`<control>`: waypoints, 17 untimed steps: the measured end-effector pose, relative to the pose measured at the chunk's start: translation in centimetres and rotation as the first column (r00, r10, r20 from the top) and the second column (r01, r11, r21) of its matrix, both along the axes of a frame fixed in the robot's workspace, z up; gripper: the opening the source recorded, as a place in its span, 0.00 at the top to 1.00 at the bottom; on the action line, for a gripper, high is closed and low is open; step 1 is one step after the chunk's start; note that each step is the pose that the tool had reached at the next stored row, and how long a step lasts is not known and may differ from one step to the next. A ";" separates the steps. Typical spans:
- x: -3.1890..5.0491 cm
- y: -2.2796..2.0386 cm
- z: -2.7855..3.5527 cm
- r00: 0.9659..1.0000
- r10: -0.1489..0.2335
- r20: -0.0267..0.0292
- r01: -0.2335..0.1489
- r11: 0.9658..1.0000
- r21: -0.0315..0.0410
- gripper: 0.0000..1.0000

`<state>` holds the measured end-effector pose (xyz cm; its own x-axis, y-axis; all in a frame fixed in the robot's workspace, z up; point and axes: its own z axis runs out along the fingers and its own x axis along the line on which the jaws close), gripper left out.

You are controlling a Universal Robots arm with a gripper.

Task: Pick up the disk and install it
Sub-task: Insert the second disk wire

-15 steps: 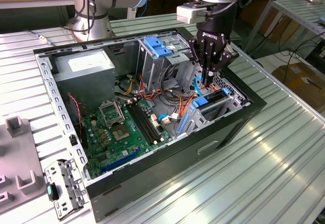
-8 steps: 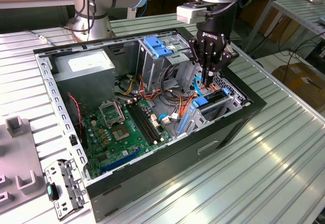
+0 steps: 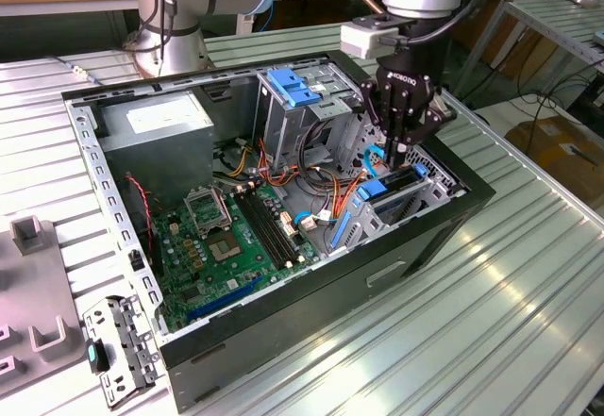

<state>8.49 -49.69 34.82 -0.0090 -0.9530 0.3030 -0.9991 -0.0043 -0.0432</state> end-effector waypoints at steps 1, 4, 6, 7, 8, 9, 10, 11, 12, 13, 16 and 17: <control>-0.01 -0.24 0.00 1.000 0.000 0.002 0.000 1.000 0.002 0.84; -0.06 -1.13 0.00 1.000 0.000 0.007 0.000 1.000 0.013 0.84; -0.06 -1.24 0.00 1.000 0.000 0.007 0.000 1.000 0.015 0.84; -0.06 -1.24 0.00 1.000 0.000 0.007 0.000 1.000 0.015 0.84; -0.06 -1.24 0.00 1.000 0.000 0.007 0.000 1.000 0.015 0.84; -0.06 -1.25 0.00 1.000 0.001 0.007 -0.001 1.000 0.015 0.84; -0.06 -1.24 0.00 1.000 0.002 0.007 -0.002 1.000 0.015 0.84; -0.06 -1.25 0.00 1.000 0.002 0.007 -0.002 1.000 0.015 0.84; -0.06 -1.24 0.00 1.000 0.002 0.007 -0.002 1.000 0.015 0.84; -0.06 -1.25 0.00 1.000 0.002 0.007 -0.002 1.000 0.015 0.84; -0.06 -1.24 0.00 1.000 0.002 0.007 -0.002 1.000 0.015 0.84; -0.06 -1.24 0.00 1.000 0.002 0.007 -0.002 1.000 0.015 0.84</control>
<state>8.43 -50.93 34.81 -0.0095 -0.9573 0.2890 -0.9987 -0.0054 -0.0506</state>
